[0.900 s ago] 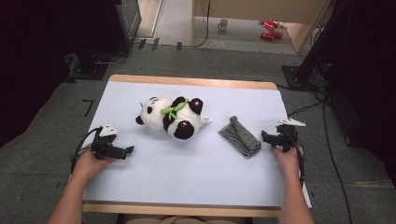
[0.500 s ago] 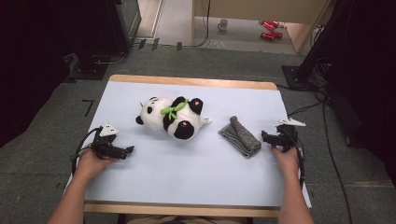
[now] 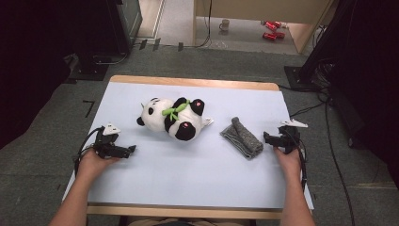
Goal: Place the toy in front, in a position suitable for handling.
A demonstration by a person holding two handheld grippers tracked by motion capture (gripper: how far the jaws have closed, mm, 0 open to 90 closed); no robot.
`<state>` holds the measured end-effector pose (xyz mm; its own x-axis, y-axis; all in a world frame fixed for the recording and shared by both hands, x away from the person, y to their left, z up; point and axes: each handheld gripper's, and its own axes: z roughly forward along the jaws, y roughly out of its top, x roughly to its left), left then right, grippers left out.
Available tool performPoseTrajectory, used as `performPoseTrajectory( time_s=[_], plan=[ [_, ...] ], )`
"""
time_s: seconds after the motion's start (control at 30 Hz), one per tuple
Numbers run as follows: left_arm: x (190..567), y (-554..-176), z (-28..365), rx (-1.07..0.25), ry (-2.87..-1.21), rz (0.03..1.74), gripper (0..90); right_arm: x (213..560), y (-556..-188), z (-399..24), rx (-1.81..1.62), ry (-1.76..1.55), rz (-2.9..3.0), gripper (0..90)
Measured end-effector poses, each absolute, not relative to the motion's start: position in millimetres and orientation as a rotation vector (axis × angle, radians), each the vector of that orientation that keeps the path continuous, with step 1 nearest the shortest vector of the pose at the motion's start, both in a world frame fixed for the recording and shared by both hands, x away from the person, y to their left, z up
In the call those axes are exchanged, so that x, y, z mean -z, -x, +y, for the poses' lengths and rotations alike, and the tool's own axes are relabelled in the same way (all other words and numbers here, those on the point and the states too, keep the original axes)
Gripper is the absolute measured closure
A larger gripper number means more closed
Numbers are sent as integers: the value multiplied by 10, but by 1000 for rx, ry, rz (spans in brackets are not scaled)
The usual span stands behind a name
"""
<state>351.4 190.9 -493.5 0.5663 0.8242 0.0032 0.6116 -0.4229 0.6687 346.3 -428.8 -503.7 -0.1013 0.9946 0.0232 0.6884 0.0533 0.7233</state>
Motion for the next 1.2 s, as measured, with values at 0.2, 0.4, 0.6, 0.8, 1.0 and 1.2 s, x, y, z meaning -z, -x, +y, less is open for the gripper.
performPoseTrajectory(
  time_s=[0.2, 0.4, 0.6, 0.8, 1.0, 1.2],
  plan=[
    [4916, -3538, 1916, -476, -2123, 1170, 209, 5037, -3463, -4288, -811, -1682, 1844, 122],
    [4902, -3577, 1906, -503, -2102, 1206, 297, 5036, -3463, -4286, -810, -1681, 1844, 122],
    [4873, -3580, 1961, -421, -2090, 1198, 327, 5036, -3464, -4286, -809, -1680, 1844, 123],
    [4803, -3631, 2013, -288, -2046, 1207, 377, 5036, -3466, -4283, -805, -1679, 1845, 122],
    [4682, -3622, 1999, -310, -2017, 1161, 395, 5037, -3465, -4285, -808, -1680, 1844, 121],
    [4583, -3613, 1964, -318, -2016, 1121, 410, 5033, -3465, -4281, -807, -1685, 1842, 125]
  ],
)
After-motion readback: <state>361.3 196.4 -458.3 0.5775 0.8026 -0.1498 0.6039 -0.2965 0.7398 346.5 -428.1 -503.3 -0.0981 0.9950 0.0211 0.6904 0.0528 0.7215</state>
